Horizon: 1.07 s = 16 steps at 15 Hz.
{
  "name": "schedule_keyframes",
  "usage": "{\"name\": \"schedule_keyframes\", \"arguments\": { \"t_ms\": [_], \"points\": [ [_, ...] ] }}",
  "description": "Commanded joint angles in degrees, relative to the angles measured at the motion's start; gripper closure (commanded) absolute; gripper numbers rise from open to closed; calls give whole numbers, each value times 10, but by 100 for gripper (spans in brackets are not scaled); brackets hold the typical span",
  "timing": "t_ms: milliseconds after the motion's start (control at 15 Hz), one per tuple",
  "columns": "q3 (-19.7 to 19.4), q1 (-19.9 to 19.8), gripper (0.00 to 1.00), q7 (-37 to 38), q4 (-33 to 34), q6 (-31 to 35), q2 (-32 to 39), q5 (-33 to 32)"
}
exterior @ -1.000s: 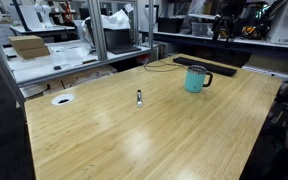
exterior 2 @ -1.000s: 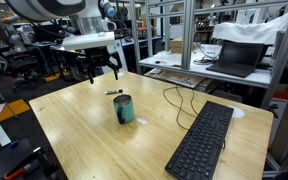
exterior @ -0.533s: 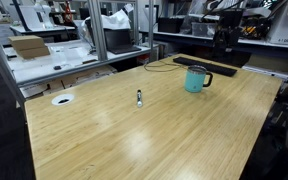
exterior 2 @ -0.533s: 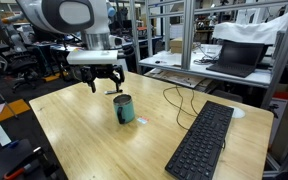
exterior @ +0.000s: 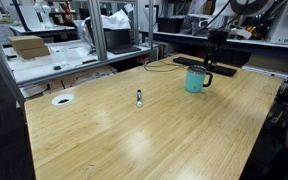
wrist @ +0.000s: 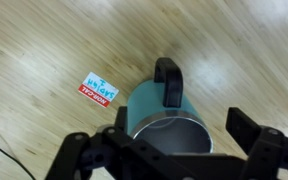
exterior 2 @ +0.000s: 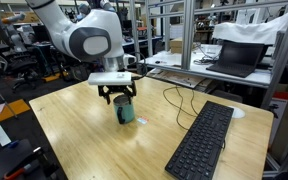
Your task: Move the mug to the left
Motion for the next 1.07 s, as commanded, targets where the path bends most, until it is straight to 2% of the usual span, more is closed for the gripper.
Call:
{"name": "schedule_keyframes", "arguments": {
  "t_ms": [0,333,400,533,867,1000],
  "points": [
    [24,-34,0,28,27,22,46,-21],
    [28,-54,0,71,31,23,72,-50],
    [31,-58,21,75,31,22,75,-54],
    [37,-65,32,82,33,21,80,-62],
    [53,-74,69,87,36,17,82,-71],
    [54,-70,81,92,37,15,81,-78]
  ]
}}
